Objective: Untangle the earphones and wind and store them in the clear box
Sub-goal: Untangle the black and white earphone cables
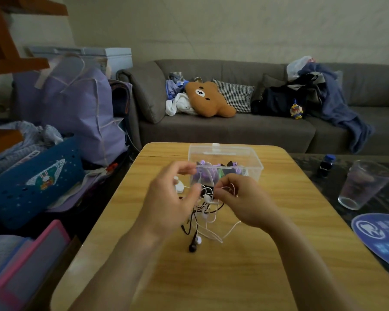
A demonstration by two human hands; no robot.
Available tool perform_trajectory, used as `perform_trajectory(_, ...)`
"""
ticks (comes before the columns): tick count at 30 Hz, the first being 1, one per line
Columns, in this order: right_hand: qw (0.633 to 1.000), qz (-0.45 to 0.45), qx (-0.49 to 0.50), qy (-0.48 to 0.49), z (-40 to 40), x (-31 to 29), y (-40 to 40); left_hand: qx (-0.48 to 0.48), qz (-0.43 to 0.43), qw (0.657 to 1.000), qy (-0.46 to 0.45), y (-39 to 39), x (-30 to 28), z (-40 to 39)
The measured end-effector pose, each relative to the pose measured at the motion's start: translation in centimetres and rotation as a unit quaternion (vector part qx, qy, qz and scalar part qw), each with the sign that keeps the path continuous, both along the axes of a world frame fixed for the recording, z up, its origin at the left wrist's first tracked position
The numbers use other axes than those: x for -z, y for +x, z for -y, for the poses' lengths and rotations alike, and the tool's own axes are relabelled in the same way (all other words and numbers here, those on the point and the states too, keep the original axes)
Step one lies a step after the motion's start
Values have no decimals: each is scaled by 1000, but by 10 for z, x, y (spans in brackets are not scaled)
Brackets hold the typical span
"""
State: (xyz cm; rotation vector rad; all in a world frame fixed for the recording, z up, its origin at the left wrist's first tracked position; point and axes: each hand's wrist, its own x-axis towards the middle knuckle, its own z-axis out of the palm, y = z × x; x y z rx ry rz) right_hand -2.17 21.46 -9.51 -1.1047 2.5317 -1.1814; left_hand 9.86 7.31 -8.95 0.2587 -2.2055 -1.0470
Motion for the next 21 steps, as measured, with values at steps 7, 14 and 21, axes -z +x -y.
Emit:
perform_trajectory(7, 985, 90, -22, -147, 2, -2, 4, 82, 73, 993, 31, -9, 14, -12)
perform_trajectory(14, 968, 98, 48, -225, 5, 0, 1, 79, 79, 990, 86, -10, 12, -7)
perform_trajectory(21, 969, 102, 82, -210, 8, 4, 0, 97, 90, 986, 96, -10, 16, -4)
